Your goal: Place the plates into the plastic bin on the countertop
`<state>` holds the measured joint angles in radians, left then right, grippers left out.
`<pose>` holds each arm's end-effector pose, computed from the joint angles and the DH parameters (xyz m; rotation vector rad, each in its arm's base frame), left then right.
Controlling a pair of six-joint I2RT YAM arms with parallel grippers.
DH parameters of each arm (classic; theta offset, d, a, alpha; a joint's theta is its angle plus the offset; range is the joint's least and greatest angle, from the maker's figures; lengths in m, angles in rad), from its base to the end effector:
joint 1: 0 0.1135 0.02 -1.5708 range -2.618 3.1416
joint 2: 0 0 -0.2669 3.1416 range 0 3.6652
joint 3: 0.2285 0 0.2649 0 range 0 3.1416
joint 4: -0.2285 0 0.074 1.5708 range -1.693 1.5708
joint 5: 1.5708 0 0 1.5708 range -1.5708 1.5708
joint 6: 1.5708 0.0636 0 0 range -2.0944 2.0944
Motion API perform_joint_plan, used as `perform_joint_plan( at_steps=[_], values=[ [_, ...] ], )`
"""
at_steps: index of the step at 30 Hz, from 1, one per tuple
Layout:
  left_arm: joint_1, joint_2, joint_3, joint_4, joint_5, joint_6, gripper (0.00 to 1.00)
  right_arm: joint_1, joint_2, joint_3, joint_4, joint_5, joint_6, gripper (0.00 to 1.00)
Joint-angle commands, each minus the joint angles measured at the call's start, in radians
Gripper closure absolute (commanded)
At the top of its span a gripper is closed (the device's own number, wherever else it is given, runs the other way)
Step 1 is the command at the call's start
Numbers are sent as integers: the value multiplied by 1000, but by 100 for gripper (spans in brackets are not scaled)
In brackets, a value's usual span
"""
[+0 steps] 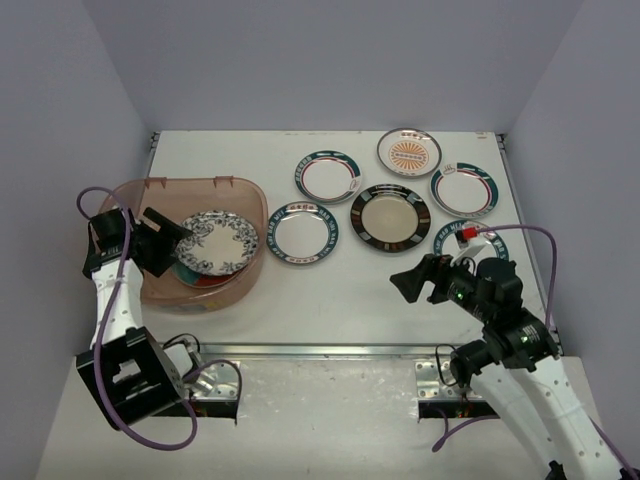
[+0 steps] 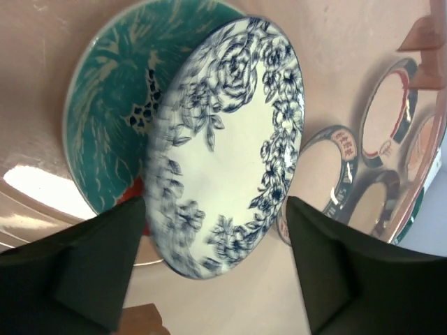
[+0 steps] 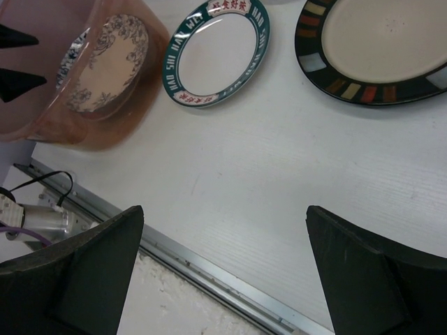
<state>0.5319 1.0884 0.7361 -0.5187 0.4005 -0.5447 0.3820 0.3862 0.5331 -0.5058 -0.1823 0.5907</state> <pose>0.2232 0.1026 0.2158 -1.0788 2.1539 -0.4932 0.1322 0.0655 0.2632 0.0827 2.0114 0.8130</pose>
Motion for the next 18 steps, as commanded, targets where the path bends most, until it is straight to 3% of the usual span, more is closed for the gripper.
perform_joint_plan(
  at_steps=[1, 2, 9, 13, 18],
  values=[
    [-7, -86, 5, 60, -63, 10, 6, 1, 54, -8, 51, 21, -5, 1],
    [-7, -103, 12, 49, -87, 14, 0, 0, 72, -12, 51, 34, -4, 1],
    [-7, -133, 118, -37, -244, 44, 0, 0, 250, -28, 57, 76, 40, 1],
    [-41, -186, 197, -74, -232, 80, 0, -2, 332, -48, 67, 225, 146, 1],
    [-245, -247, 325, -141, -149, 100, 0, -25, 396, -205, 364, 350, 252, 1]
  ],
)
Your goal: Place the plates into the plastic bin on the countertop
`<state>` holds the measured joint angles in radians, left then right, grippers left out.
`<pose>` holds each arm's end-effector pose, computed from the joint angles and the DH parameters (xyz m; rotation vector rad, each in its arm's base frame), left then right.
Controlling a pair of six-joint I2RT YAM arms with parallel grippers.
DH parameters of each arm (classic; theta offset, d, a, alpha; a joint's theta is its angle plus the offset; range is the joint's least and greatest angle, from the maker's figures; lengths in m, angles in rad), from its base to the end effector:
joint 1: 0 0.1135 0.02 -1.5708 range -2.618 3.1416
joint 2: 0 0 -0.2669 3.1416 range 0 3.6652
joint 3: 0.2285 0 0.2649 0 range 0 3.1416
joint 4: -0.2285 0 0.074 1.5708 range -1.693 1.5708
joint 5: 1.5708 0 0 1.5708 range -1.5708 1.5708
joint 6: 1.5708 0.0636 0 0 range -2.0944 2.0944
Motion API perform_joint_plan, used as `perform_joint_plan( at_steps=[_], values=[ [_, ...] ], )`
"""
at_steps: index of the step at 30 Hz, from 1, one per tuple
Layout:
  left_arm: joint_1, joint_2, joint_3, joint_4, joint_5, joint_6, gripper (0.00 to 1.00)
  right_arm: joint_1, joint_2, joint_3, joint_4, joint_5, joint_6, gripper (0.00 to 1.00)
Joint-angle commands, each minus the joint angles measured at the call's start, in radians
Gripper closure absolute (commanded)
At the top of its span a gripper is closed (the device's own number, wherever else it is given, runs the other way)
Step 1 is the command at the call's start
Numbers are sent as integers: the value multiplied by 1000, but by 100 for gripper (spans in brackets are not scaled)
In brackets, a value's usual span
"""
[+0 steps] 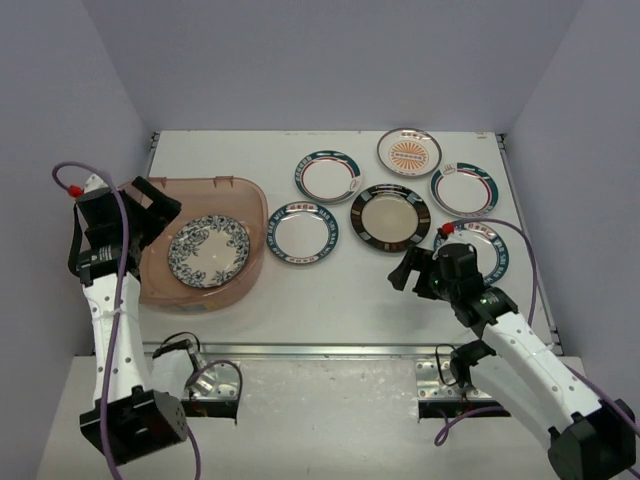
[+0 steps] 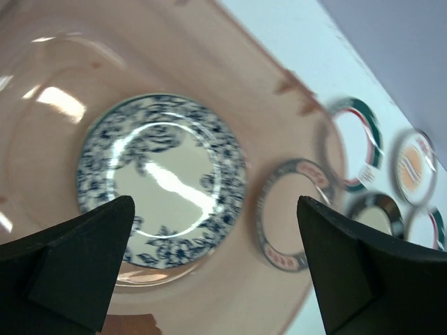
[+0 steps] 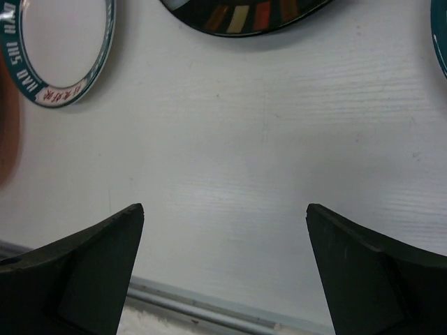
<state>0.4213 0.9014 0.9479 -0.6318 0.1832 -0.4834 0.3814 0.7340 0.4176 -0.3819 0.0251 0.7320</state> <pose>0.2084 0.0807 0.3193 -0.8449 1.9815 -0.2334 0.1779 0.0696 0.1806 0.4200 2.2929 0.5494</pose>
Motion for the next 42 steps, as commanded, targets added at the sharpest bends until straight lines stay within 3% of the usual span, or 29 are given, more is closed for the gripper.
perform_joint_plan(
  at_steps=[1, 4, 5, 7, 9, 15, 20, 22, 25, 26, 27, 28, 33, 40, 42],
  values=[
    [-157, -66, 124, -35, 82, 39, 0, -42, 76, -104, 287, 134, 118, 1],
    [-229, -80, 164, -72, 144, 76, 0, -177, 235, -128, 498, -30, 202, 1],
    [-234, -84, 171, -81, 180, 94, 0, -207, 319, -138, 574, -151, 226, 1],
    [-236, -93, 168, -88, 218, 114, 0, -227, 392, -147, 659, -217, 248, 1],
    [-237, -134, 137, -76, 284, 134, 0, -233, 480, -156, 803, -208, 283, 1],
    [-237, -196, 66, -40, 369, 108, 0, -243, 689, -97, 844, -150, 408, 1],
    [-237, -219, 73, -39, 404, 99, 0, -255, 854, -70, 827, -51, 583, 15],
    [-238, -220, 71, -39, 412, 99, 0, -256, 890, -68, 832, -37, 631, 26],
    [-237, -220, 61, -39, 412, 103, 0, -256, 939, -74, 869, -30, 654, 51],
    [-237, -220, 58, -39, 410, 104, 0, -256, 950, -86, 891, -33, 656, 65],
    [-237, -219, 56, -40, 406, 106, 0, -258, 961, -107, 915, -40, 651, 88],
    [-237, -217, 57, -42, 403, 107, 0, -258, 965, -125, 942, -44, 652, 98],
    [-237, -191, 83, -47, 404, 103, 0, -250, 832, -218, 1028, -87, 615, 100],
    [-243, -94, 130, 59, 487, 11, 0, -240, 441, -239, 890, -177, 398, 100],
    [-282, -58, 156, 118, 482, -22, 0, -243, 301, -198, 774, -243, 333, 100]
  ],
)
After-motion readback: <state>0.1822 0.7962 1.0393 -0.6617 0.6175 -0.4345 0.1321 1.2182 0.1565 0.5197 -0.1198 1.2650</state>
